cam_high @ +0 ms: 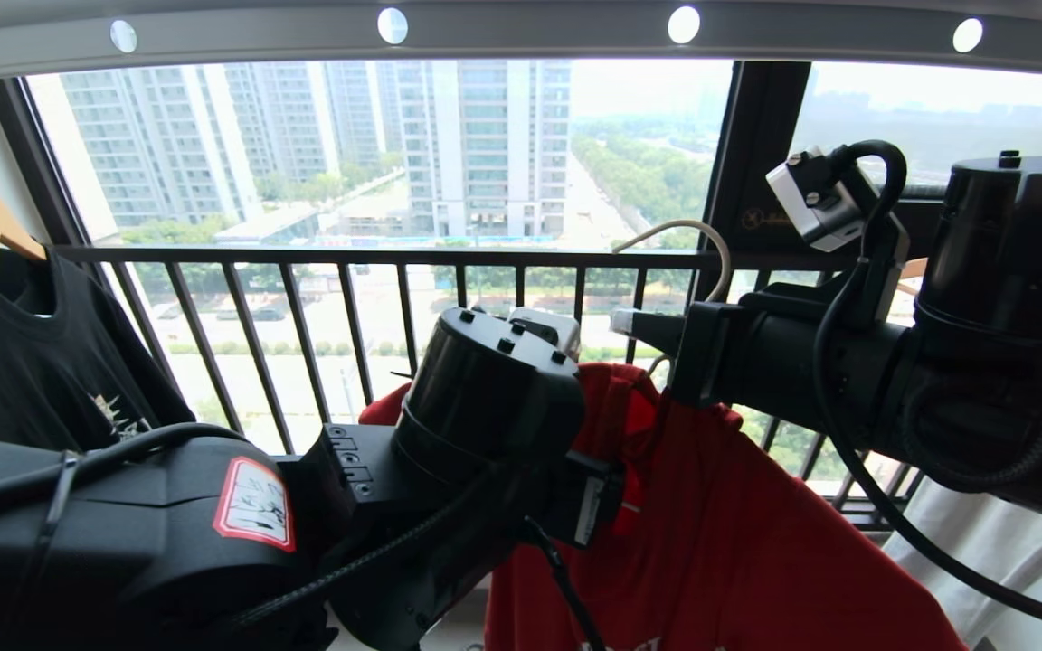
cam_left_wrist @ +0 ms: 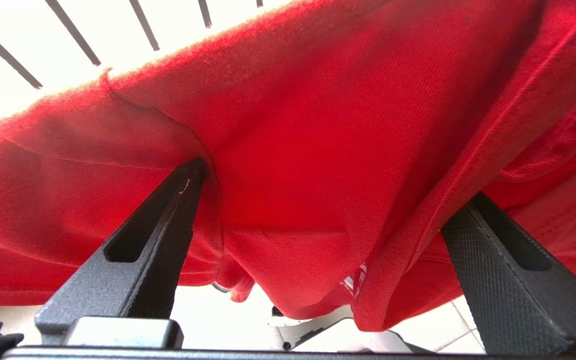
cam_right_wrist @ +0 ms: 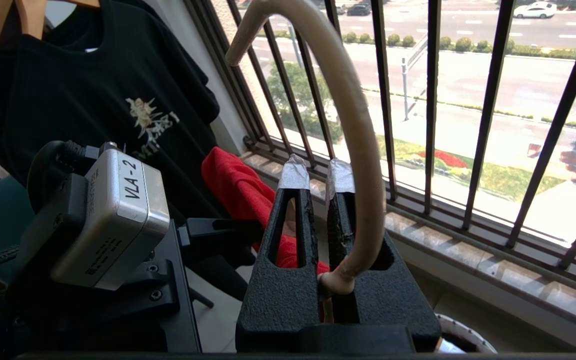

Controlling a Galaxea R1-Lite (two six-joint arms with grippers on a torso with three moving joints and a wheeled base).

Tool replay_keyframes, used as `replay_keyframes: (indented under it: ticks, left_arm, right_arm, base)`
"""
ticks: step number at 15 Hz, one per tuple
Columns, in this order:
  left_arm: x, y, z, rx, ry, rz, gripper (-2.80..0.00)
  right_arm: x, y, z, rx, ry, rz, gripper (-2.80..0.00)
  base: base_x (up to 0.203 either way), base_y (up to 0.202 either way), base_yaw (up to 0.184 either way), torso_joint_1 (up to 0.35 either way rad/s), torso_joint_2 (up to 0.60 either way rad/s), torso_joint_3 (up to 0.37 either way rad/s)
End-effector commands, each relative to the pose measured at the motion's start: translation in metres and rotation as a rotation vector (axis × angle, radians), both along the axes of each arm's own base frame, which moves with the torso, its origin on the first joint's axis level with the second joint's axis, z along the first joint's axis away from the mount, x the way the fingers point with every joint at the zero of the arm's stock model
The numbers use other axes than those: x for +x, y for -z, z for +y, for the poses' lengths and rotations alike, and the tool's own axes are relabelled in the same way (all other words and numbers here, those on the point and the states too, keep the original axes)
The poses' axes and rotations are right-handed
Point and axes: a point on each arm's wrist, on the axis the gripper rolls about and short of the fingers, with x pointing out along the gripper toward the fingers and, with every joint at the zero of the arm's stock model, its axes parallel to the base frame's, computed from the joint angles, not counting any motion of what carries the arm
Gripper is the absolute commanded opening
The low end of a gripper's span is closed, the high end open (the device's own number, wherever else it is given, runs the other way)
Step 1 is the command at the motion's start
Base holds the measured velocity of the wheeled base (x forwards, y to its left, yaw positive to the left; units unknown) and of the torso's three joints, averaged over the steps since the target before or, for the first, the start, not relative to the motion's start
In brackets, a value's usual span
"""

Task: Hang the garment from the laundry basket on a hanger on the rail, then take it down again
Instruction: Take the clothes off the clothes rack

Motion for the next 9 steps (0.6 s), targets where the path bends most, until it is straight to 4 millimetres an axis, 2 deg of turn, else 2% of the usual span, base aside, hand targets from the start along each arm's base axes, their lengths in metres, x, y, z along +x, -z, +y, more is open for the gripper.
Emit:
replay_keyframes:
  ticks: [1, 2, 9]
  left_arm:
    - [0.002, 0.002, 0.003, 0.030, -0.009, -0.013, 0.00]
    - [0.002, 0.003, 0.005, 0.054, -0.023, -0.028, -2.80]
    - [0.003, -0.007, 0.007, 0.000, -0.052, -0.084, -2.80]
  right_arm:
    - [-0.003, -0.004, -0.002, 0.012, -0.001, -0.013, -2.80]
    - [-0.002, -0.004, -0.001, 0.011, 0.001, -0.011, -2.80]
    - [-0.001, -0.003, -0.001, 0.007, 0.023, -0.011, -2.80]
  base:
    - [0.000, 0.000, 0.000, 0.000, 0.00, 0.000]
    - [0.000, 0.000, 0.000, 0.000, 0.00, 0.000]
    - [0.000, 0.000, 0.000, 0.000, 0.00, 0.000]
